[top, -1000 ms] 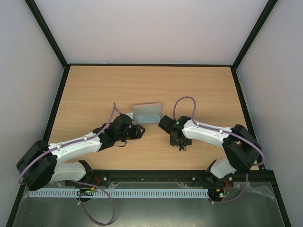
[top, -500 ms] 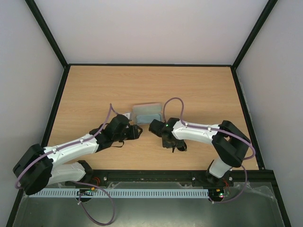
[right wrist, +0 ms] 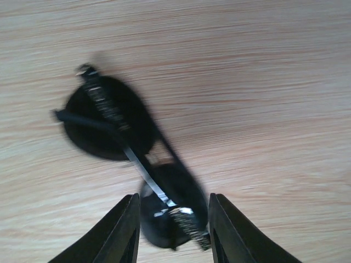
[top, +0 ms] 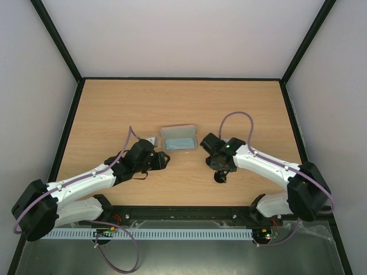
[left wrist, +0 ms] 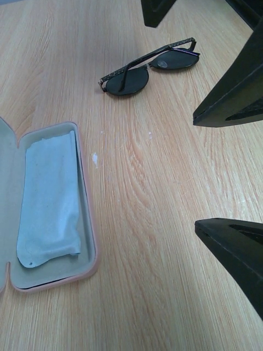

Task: Organize the sunglasses
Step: Adjust the sunglasses at the center of the board, then pick up the sunglasses from the center of the board.

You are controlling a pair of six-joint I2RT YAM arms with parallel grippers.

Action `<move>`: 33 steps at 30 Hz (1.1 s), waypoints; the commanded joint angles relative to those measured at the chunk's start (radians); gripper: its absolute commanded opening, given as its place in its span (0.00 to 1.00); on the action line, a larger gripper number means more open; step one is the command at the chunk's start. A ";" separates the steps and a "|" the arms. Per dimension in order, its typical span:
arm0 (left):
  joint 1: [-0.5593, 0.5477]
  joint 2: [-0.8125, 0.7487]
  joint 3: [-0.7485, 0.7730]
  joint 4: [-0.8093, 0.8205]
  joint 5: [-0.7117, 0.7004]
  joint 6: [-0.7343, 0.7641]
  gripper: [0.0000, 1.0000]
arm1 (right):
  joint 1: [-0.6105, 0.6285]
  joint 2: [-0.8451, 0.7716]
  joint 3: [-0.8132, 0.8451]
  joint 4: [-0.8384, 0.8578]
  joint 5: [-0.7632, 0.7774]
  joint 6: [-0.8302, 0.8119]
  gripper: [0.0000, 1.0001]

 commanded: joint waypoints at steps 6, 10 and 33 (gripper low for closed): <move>0.006 0.002 0.003 -0.025 -0.002 0.002 0.49 | -0.116 -0.116 -0.129 0.133 -0.040 -0.090 0.35; 0.006 -0.008 -0.003 -0.034 -0.011 0.000 0.49 | -0.116 -0.132 -0.157 0.205 -0.109 -0.151 0.36; 0.006 0.011 0.010 -0.061 -0.030 -0.013 0.51 | -0.115 0.015 -0.172 0.243 -0.127 -0.234 0.27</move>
